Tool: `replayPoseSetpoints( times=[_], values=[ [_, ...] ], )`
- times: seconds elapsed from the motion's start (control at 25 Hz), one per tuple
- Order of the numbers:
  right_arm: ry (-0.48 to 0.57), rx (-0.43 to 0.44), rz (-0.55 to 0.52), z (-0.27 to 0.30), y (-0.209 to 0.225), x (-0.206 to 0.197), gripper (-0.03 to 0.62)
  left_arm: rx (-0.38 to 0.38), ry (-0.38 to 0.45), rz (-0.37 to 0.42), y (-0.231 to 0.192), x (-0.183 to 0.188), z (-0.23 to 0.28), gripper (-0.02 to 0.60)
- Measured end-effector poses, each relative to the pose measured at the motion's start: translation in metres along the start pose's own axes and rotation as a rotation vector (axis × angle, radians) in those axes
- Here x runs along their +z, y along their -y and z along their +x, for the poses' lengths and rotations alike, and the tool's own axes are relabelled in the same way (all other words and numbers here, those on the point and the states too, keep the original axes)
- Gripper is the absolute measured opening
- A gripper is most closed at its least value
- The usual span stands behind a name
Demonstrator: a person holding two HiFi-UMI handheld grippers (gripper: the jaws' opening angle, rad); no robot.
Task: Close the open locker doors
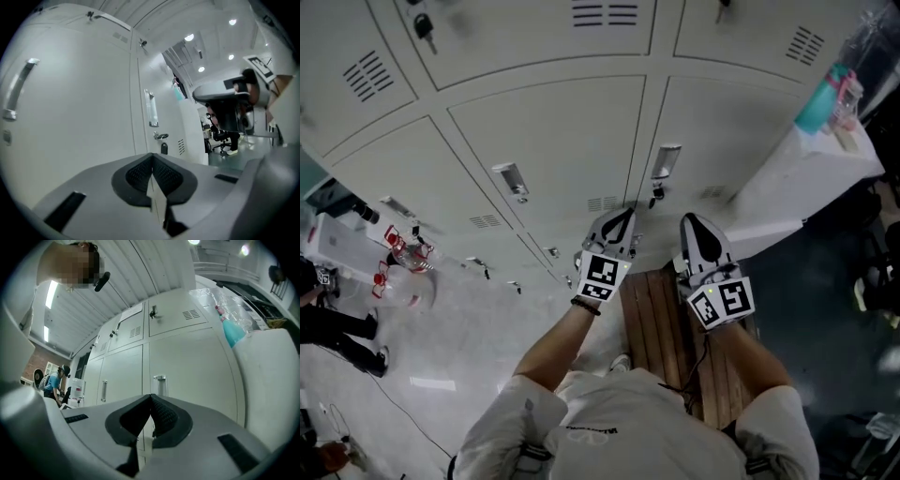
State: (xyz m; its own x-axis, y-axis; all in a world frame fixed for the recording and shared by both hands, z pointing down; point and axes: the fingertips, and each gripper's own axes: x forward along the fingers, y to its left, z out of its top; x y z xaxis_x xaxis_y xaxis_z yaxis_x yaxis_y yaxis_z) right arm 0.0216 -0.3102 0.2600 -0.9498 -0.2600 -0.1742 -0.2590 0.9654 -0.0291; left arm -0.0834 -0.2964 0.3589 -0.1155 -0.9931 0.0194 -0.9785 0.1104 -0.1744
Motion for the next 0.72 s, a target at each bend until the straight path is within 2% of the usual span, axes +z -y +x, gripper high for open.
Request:
replayPoseSetpoints(
  times=[0.2,0.44,0.6,0.72],
  values=[
    [0.031,-0.041,0.064,-0.019,-0.035,0.018,0.009,0.104,0.033,-0.068,-0.052,0.023,-0.129,0.005],
    [0.05,-0.032,0.085,-0.012,-0.094,0.033,0.009,0.269,0.083,-0.116,-0.137,0.066,-0.274,0.004],
    [0.039,-0.013,0.078,-0.002,-0.126,0.034,0.009,0.371,0.121,-0.086,-0.176,0.088,-0.334,0.003],
    [0.045,0.002,0.044,0.003,-0.148,0.036,0.008,0.404,0.152,-0.091,-0.19,0.09,-0.358,0.004]
  ],
)
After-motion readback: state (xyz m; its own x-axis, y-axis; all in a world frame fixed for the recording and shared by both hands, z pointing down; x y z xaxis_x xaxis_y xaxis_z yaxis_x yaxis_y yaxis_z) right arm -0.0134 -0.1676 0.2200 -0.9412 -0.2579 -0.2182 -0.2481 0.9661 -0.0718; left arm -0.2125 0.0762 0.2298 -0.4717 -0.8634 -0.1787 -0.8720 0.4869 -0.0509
